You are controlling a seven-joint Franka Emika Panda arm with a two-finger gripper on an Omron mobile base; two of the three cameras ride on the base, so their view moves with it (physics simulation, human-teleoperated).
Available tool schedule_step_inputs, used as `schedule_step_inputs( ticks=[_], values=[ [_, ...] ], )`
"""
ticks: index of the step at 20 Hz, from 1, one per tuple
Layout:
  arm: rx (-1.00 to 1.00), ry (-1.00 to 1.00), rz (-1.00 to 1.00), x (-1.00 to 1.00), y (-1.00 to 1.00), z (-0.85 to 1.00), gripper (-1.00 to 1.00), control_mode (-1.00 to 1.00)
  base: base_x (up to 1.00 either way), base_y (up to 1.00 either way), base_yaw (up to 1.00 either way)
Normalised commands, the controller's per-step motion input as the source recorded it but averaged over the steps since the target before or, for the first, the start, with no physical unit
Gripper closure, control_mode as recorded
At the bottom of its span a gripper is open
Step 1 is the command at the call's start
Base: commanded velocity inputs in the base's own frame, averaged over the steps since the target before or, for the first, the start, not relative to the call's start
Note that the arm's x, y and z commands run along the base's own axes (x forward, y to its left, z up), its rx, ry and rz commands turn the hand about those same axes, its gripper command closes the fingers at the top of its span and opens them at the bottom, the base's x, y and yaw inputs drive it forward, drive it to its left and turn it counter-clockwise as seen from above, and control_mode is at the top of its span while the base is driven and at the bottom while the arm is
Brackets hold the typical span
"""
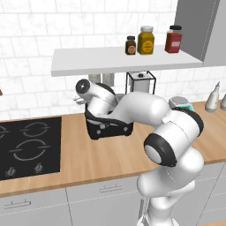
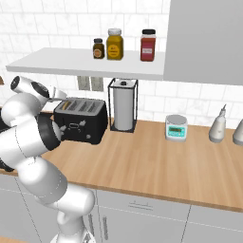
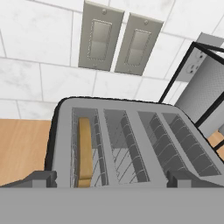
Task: Start the toaster. Once the lever pops up, take the bread to the plate on the dining counter.
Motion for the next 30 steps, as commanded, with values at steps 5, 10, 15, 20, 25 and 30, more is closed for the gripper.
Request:
schedule_step_inputs(
  ticks=[5,10,15,20,25,30],
  values=[
    [0.0,0.0,0.0,0.0,0.0,0.0,-1.0,-1.0,0.0,0.0,0.0],
    [0.0,0.0,0.0,0.0,0.0,0.0,-1.0,-1.0,0.0,0.0,0.0],
    [0.0,0.0,0.0,0.0,0.0,0.0,-1.0,-1.0,0.0,0.0,0.0],
    [0.0,0.0,0.0,0.0,0.0,0.0,-1.0,-1.0,0.0,0.0,0.0],
    [0.0,0.0,0.0,0.0,0.0,0.0,-1.0,-1.0,0.0,0.0,0.0],
    [0.0,0.0,0.0,0.0,0.0,0.0,-1.0,-1.0,0.0,0.0,0.0]
  ],
)
